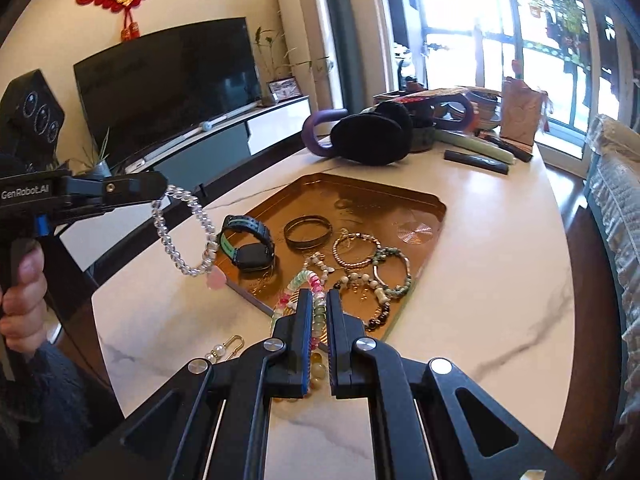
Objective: Organize jewelry
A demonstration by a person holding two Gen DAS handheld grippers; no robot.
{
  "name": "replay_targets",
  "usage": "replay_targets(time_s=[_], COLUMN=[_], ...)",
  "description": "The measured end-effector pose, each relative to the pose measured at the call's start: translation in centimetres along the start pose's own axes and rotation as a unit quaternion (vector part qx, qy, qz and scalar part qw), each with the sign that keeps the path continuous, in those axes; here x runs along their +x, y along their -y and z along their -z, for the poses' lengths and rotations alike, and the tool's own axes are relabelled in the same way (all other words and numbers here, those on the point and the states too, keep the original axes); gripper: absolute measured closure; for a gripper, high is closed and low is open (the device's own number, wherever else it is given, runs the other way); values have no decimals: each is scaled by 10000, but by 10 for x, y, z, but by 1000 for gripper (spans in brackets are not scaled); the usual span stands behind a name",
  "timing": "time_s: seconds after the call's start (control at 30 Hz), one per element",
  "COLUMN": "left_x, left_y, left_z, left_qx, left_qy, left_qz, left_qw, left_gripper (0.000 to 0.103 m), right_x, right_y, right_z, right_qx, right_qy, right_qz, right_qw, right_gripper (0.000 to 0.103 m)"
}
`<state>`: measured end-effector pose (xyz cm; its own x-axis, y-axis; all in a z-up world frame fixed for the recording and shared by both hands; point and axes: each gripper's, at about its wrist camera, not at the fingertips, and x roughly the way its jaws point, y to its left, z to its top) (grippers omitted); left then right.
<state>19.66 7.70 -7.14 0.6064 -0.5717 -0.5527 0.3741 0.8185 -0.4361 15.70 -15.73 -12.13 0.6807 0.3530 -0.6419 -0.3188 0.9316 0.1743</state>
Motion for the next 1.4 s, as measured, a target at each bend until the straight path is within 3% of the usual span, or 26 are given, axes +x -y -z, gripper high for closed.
replay_targets(time_s=[0.43,0.77,0.93,1.07,1.23,1.4], left_x=[28,58,101,137,150,166], left_y=[9,-12,-54,-85,-122,-139], left_z=[-21,-82,-91,-93,-100,-97], left_qx=[-131,90,-367,-537,-925,-1121], left_qy=[121,206,-214,-610,-664,-826], left_qz=[390,355,303,-66,-125,-125], left_qw=[9991,9991,9986,9967,9934,9902], left_gripper=[95,95,95,95,95,95], right_x=[-13,12,67,108,152,171], right_y=[11,25,38,48,52,51], right_z=[-5,-50,-84,-104,-111,-116], right_qx=[287,122,255,353,337,383], right_qy=[291,336,-110,-403,-850,-1031], right_qz=[89,191,236,512,789,927], right_qw=[9991,9992,9993,9972,9927,9896], right_gripper=[97,97,97,97,97,97])
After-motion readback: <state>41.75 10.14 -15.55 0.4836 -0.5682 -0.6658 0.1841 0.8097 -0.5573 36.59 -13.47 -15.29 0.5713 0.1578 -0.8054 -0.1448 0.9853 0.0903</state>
